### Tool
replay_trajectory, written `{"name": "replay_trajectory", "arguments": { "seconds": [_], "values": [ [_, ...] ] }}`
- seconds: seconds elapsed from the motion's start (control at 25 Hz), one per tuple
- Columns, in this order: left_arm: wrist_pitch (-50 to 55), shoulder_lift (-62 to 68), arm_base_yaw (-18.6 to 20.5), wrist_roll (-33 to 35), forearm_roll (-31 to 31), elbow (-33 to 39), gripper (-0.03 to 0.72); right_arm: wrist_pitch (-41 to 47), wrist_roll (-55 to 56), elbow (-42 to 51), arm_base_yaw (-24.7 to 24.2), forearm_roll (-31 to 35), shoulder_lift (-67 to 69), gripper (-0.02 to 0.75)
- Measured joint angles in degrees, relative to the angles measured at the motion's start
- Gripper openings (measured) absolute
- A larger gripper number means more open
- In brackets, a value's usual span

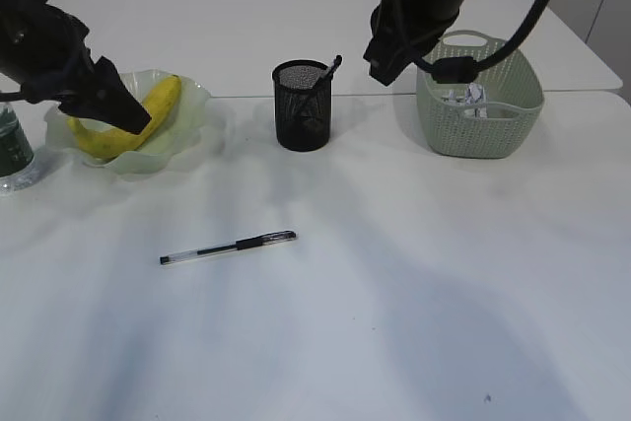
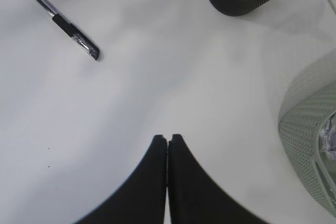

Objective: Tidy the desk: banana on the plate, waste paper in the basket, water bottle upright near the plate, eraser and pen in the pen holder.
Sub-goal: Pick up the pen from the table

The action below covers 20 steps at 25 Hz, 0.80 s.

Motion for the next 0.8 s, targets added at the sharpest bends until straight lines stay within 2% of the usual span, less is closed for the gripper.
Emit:
{"name": "replay_trajectory", "arguments": {
  "seconds": [0.12,0.36,0.8],
  "values": [
    [-0.5,0.1,0.0,1.4,-1.3,0.0,0.276,-0.1,0.0,0.0,0.0,-0.9,0.0,-0.007],
    [3.0,4.2,0.0,2.8,3.0,0.0,0.269,-0.1,0.0,0.0,0.0,-1.4,0.0,-0.006],
    [4.5,6.0,0.0,3.0,3.0,0.0,0.268,-0.1,0.0,0.0,0.0,-1.3,1.3,-0.006]
  ]
}}
